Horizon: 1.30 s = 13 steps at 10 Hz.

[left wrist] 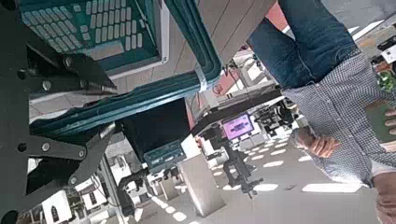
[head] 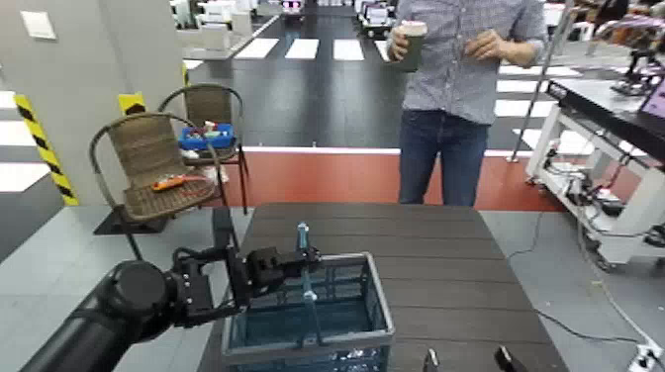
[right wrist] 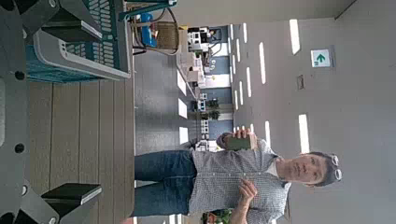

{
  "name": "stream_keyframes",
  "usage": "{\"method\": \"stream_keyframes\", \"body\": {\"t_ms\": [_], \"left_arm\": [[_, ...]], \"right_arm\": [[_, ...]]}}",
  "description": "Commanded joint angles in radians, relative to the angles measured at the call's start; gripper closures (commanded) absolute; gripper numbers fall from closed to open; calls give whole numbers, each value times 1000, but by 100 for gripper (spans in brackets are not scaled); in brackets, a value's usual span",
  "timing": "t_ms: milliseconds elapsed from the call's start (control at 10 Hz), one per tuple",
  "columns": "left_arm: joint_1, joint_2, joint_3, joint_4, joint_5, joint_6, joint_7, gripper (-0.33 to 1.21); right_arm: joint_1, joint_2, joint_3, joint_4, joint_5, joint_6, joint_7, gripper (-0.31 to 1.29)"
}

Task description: Grasp the handle of the crate.

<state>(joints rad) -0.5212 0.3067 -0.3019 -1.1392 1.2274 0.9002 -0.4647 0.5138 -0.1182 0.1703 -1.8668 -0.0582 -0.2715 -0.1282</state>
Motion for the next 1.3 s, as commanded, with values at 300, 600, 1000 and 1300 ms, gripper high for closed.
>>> {"method": "stream_keyframes", "body": {"t_ms": [300, 600, 1000, 1300], "left_arm": [[4, 0, 7, -1, 0, 23, -11, 119], [15, 0, 3, -42, 20, 65, -32, 119], [136, 3, 106, -217, 57, 138, 37, 119], [239, -18, 179, -341, 144, 143, 158, 119]], "right_arm": [[-1, -1, 0, 0, 0, 2, 2, 16], [-1, -1, 0, 2, 0, 2, 2, 16], [3, 6, -9, -2, 1, 2, 2, 16], [2, 11, -14, -2, 17, -8, 1, 16]]}}
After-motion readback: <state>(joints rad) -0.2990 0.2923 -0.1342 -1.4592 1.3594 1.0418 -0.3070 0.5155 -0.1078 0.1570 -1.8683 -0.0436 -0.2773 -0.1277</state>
